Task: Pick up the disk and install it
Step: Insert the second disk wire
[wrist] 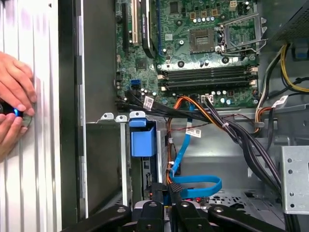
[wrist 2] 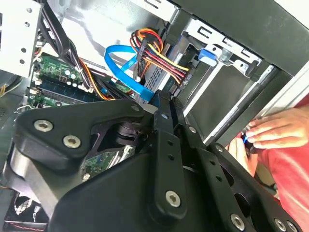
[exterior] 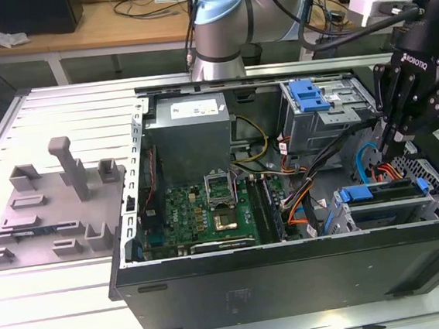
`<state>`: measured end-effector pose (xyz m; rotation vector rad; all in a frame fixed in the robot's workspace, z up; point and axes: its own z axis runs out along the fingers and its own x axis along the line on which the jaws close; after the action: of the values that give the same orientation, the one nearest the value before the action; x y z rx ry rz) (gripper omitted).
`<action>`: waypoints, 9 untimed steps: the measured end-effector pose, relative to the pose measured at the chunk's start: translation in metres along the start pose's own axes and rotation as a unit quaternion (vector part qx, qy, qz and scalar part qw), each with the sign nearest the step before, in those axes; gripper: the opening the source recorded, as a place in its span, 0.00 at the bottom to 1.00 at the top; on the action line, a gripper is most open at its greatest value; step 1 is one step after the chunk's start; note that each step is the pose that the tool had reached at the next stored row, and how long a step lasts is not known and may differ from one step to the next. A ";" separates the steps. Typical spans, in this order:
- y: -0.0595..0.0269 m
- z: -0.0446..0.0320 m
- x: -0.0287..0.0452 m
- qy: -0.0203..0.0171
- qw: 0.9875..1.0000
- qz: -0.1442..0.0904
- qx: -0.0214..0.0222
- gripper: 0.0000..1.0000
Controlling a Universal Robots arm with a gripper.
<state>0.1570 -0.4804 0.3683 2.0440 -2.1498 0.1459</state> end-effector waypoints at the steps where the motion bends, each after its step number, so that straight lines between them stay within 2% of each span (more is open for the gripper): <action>1: 0.0000 0.0002 0.0014 -0.003 1.000 0.000 0.000 0.16; 2: 0.0001 0.0005 0.0028 -0.007 1.000 0.000 0.001 0.16; 3: 0.0003 0.0012 0.0060 -0.015 1.000 0.000 0.002 0.16; 5: 0.0007 0.0018 0.0092 -0.021 1.000 -0.001 0.002 0.16; 6: 0.0018 0.0028 0.0140 -0.028 1.000 -0.001 0.003 0.16; 8: 0.0028 0.0037 0.0183 -0.034 0.999 -0.001 0.004 0.16; 9: 0.0034 0.0043 0.0216 -0.040 0.999 -0.001 0.004 0.16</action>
<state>0.1525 -0.5023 0.3684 2.0904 -2.1962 0.0751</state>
